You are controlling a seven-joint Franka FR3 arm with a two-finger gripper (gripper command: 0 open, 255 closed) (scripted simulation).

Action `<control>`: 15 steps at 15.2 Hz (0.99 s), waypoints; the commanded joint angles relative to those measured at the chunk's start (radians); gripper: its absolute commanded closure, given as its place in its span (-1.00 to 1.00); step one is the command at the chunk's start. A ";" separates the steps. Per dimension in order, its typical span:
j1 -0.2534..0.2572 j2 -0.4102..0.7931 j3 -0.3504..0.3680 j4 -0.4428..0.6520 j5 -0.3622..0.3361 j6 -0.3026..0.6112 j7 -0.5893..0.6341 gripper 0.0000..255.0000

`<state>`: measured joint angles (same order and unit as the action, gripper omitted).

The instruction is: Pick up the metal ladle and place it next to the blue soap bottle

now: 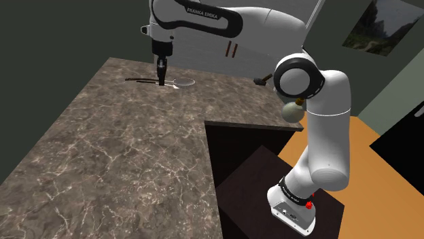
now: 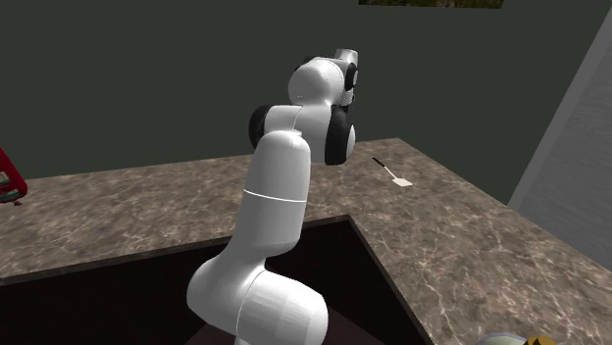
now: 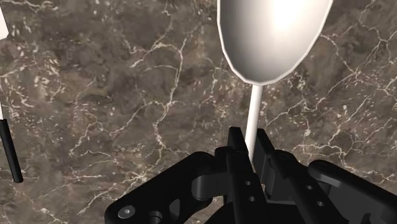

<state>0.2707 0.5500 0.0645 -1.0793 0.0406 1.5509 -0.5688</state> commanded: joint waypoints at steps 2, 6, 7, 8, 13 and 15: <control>0.002 0.015 0.001 0.065 -0.001 -0.050 0.004 1.00; 0.005 0.047 0.001 0.174 -0.002 -0.126 0.009 1.00; 0.005 0.059 0.001 0.206 -0.003 -0.148 0.010 1.00; 0.006 0.072 0.001 0.242 -0.003 -0.171 0.011 1.00; 0.015 0.184 0.001 0.499 -0.008 -0.315 0.019 1.00; -0.024 0.019 -0.003 0.218 -0.001 -0.200 -0.019 1.00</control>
<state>0.2595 0.6375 0.0629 -0.7503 0.0372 1.3059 -0.5753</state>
